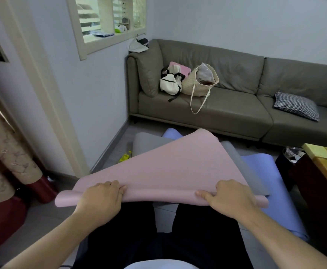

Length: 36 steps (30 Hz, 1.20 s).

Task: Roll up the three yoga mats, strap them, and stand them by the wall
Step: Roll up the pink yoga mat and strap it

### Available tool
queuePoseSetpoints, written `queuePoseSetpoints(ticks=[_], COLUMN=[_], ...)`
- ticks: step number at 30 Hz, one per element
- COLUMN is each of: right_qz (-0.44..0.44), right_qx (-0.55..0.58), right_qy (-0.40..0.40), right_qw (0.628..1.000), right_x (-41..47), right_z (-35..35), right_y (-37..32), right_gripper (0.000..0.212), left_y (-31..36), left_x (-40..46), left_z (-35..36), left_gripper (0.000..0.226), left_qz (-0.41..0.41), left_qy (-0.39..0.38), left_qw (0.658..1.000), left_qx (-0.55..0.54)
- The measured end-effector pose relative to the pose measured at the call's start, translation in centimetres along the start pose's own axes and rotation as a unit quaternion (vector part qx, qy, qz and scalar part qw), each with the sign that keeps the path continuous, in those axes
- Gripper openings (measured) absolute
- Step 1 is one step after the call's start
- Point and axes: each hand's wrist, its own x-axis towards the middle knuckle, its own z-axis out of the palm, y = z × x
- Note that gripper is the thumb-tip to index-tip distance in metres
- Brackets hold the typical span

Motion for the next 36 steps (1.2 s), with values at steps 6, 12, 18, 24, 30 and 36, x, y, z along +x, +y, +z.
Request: queuePoseSetpoints(ticks=[6, 12, 18, 24, 30, 36], right_qz=[0.008, 0.032, 0.037, 0.014, 0.002, 0.012], right_qx=[0.032, 0.089, 0.040, -0.024, 0.031, 0.077], right_qy=[-0.041, -0.087, -0.018, 0.033, 0.019, -0.026], right_qw=[0.999, 0.992, 0.998, 0.999, 0.999, 0.997], right_x=[0.6, 1.6, 1.8, 1.1, -0.2, 0.6], right_z=[0.4, 1.0, 0.2, 0.8, 1.8, 1.3], right_y=[0.5, 0.8, 0.1, -1.0, -0.3, 0.3], right_gripper=[0.082, 0.085, 0.078, 0.070, 0.066, 0.069], left_y=[0.8, 1.8, 2.3, 3.7, 3.2, 2.9], left_x=[0.9, 1.5, 1.8, 1.8, 0.5, 1.4], left_z=[-2.1, -3.3, -2.1, -1.5, 0.1, -2.0], left_gripper=[0.081, 0.060, 0.060, 0.057, 0.074, 0.051], left_qz=[0.032, 0.107, 0.031, -0.080, -0.035, 0.069], left_qy=[-0.145, -0.258, -0.206, -0.093, -0.068, -0.185], left_qw=[0.986, 0.953, 0.969, 0.991, 0.997, 0.973], left_qx=[0.080, 0.119, 0.130, 0.052, 0.015, 0.119])
